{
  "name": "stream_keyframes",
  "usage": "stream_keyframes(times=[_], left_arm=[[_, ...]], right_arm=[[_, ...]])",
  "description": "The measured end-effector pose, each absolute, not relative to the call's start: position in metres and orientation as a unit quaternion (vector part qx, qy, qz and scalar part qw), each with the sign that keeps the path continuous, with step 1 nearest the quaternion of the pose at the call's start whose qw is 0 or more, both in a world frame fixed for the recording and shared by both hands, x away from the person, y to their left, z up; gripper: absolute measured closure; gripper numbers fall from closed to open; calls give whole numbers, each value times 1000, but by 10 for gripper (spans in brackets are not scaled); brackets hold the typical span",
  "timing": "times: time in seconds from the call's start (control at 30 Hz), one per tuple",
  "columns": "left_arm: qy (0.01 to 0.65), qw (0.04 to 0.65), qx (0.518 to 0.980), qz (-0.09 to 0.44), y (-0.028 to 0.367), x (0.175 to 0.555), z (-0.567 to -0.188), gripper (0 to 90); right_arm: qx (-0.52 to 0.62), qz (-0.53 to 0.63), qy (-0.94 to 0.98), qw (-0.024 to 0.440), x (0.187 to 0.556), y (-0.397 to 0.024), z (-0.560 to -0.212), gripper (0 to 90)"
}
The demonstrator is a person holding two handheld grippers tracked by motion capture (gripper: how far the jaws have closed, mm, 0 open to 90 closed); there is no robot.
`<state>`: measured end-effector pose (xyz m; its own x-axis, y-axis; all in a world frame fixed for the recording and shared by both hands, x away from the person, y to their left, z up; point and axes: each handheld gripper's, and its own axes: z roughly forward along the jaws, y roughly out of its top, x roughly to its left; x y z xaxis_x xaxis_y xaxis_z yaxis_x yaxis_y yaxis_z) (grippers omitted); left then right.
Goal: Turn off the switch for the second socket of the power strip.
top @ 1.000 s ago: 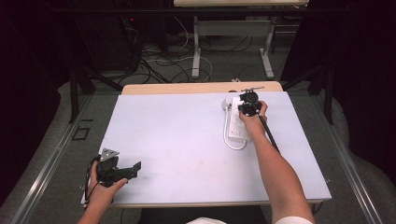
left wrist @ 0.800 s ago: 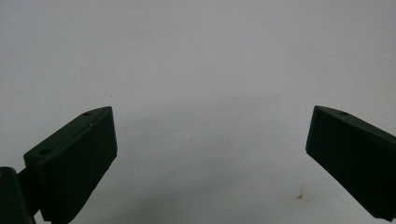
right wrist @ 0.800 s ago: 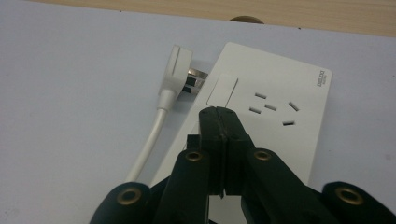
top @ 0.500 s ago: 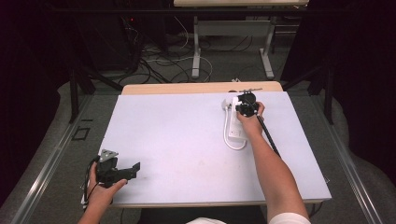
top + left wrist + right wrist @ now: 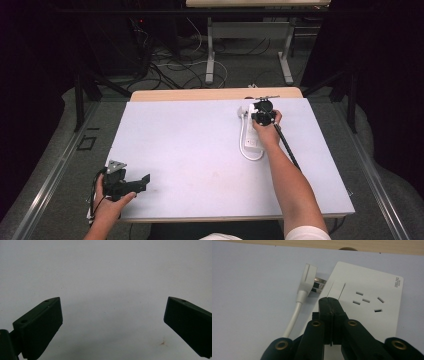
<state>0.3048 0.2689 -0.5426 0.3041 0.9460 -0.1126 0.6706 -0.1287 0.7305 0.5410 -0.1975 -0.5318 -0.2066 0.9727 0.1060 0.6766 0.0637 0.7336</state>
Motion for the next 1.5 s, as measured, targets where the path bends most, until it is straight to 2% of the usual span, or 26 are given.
stream_keyframes(times=[1.27, 1.5], left_arm=[[560, 354, 724, 194, 269, 304, -543, 17], [558, 354, 725, 194, 269, 305, -543, 17]], right_arm=[[590, 351, 693, 220, 543, -197, -538, 900], [592, 348, 693, 219, 542, -200, -535, 862]])
